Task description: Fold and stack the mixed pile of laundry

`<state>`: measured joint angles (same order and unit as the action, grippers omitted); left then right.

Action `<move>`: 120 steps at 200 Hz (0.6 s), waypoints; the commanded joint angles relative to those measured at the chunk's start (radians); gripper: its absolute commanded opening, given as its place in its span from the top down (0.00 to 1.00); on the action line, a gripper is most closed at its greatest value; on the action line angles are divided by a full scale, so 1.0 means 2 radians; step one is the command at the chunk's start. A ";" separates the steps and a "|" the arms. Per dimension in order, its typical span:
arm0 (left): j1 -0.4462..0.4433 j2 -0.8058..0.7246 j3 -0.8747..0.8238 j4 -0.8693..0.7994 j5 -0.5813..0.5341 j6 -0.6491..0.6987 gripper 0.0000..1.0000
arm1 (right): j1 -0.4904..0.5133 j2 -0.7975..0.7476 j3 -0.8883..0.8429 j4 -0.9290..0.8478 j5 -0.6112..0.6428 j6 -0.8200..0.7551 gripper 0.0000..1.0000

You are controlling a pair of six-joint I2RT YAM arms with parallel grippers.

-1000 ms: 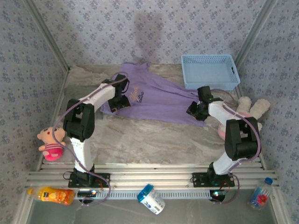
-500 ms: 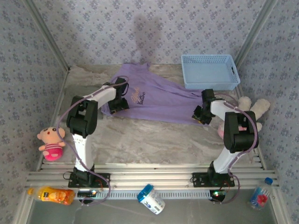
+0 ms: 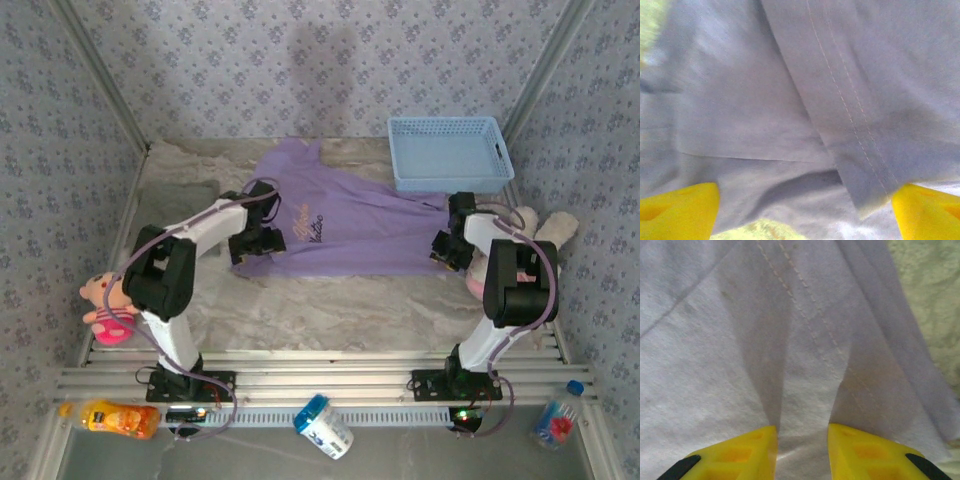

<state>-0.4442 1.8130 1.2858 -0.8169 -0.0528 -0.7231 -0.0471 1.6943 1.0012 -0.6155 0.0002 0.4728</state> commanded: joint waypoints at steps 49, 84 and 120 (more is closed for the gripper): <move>0.051 -0.074 -0.056 0.003 -0.022 -0.016 0.34 | 0.078 -0.039 0.031 -0.025 -0.005 0.010 0.66; 0.063 -0.103 -0.117 0.037 -0.007 -0.018 0.46 | 0.084 -0.022 0.029 -0.018 -0.018 0.016 0.66; 0.066 -0.106 -0.141 0.062 -0.016 -0.040 0.52 | 0.080 -0.003 0.019 -0.011 -0.042 0.020 0.66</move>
<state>-0.3206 1.6299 1.0248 -0.7490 -0.0753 -0.7635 0.1188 1.6588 1.0458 -0.6361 -0.0475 0.4911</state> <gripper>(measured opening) 0.508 0.342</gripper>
